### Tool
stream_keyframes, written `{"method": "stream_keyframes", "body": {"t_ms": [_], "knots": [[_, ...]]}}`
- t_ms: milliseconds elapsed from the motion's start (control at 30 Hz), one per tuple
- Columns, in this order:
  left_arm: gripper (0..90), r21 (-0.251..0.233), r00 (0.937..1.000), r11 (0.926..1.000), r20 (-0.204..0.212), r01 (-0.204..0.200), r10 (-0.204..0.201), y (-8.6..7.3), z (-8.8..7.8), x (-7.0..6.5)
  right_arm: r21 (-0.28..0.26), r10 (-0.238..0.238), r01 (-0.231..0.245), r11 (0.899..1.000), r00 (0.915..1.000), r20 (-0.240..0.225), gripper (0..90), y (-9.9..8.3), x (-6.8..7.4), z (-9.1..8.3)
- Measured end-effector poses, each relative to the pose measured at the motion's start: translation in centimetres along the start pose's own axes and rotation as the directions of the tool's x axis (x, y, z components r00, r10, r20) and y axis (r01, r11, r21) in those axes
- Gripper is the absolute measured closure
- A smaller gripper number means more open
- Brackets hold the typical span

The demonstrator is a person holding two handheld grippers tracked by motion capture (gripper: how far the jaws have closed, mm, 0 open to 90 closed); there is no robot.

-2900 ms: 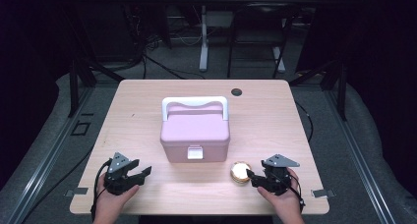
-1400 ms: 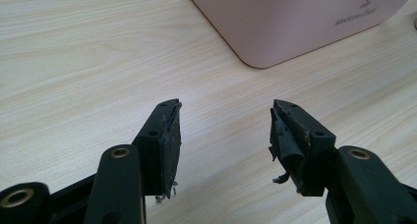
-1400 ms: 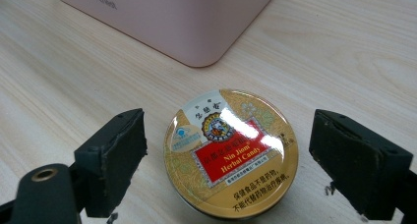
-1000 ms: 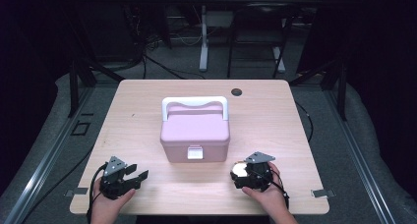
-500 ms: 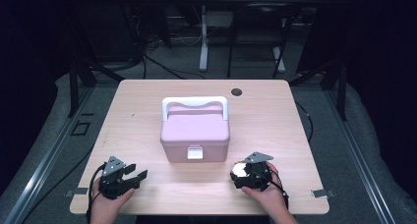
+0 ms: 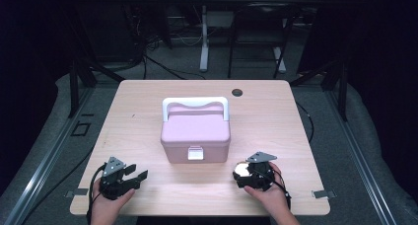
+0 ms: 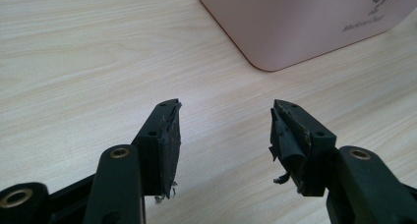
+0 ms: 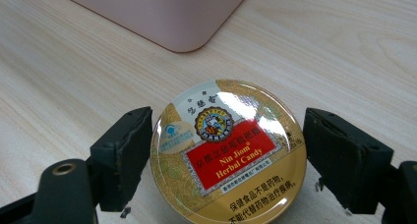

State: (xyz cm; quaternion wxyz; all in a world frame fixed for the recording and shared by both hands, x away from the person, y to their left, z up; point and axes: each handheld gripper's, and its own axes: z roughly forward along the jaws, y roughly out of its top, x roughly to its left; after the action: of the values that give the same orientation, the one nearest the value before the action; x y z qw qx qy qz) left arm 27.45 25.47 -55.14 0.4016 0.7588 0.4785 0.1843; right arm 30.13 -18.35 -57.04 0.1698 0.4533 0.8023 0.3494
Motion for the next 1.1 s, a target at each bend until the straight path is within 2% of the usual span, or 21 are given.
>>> {"method": "stream_keyframes", "body": {"t_ms": [233,367,400,633,767,933,967,1100], "knots": [[45.2,-0.004,1.0000,1.0000,0.002,-0.003,0.003,0.2,0.2,0.0,-0.003,0.004,-0.004,1.000,0.9996,0.028,21.1,-0.3,-0.5,-0.4],[45.2,-0.001,0.9999,1.0000,0.010,-0.003,0.003,0.4,0.4,-0.1,-0.007,0.038,-0.037,0.999,0.9974,0.062,21.1,-0.5,-1.2,-0.8],[45.1,-0.004,0.9999,1.0000,0.008,-0.007,0.007,0.5,0.5,-0.1,-0.009,0.061,-0.060,0.998,0.9954,0.074,21.1,-0.7,-1.9,-1.2],[45.2,0.000,0.9996,0.9999,0.023,-0.016,0.016,0.9,1.0,-0.3,-0.017,0.111,-0.109,0.994,0.9866,0.120,21.1,-1.4,-3.4,-2.0],[45.2,-0.007,0.9995,0.9999,0.026,-0.016,0.016,1.0,1.1,-0.3,-0.017,0.149,-0.149,0.989,0.9720,0.182,21.1,-1.9,-4.6,-2.7],[45.2,-0.003,0.9995,0.9999,0.029,-0.010,0.010,1.1,1.1,-0.2,-0.022,0.191,-0.191,0.981,0.9537,0.232,21.1,-2.5,-5.8,-3.5],[45.2,-0.003,0.9995,0.9999,0.029,-0.010,0.010,1.1,1.1,-0.2,-0.022,0.191,-0.191,0.981,0.9537,0.232,21.1,-2.5,-5.8,-3.5],[45.2,-0.012,0.9996,0.9999,0.027,-0.004,0.005,1.1,1.1,-0.1,-0.029,0.213,-0.213,0.977,0.9410,0.263,21.1,-3.0,-6.7,-4.0]]}}
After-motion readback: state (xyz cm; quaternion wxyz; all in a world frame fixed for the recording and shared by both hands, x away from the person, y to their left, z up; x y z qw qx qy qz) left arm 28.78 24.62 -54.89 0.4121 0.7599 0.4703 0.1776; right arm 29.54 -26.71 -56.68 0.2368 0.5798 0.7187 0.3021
